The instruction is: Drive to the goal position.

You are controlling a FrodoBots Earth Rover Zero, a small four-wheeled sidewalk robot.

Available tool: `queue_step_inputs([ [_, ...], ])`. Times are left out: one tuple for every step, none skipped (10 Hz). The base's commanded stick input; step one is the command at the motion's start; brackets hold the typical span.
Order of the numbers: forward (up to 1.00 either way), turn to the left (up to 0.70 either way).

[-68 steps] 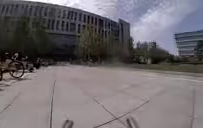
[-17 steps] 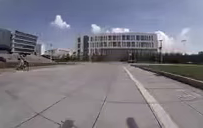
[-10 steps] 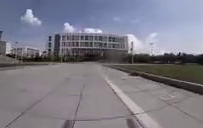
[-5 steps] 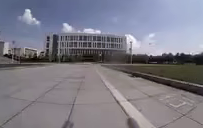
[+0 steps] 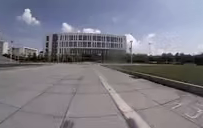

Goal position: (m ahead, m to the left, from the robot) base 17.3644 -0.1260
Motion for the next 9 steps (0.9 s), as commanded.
queue_step_inputs([
  [0.7,0.0],
  [0.7,0.0],
  [0.7,0.0],
  [0.7,0.0],
  [0.7,0.0],
  [0.7,0.0],
  [0.7,0.0],
  [0.7,0.0],
  [0.7,0.0],
])
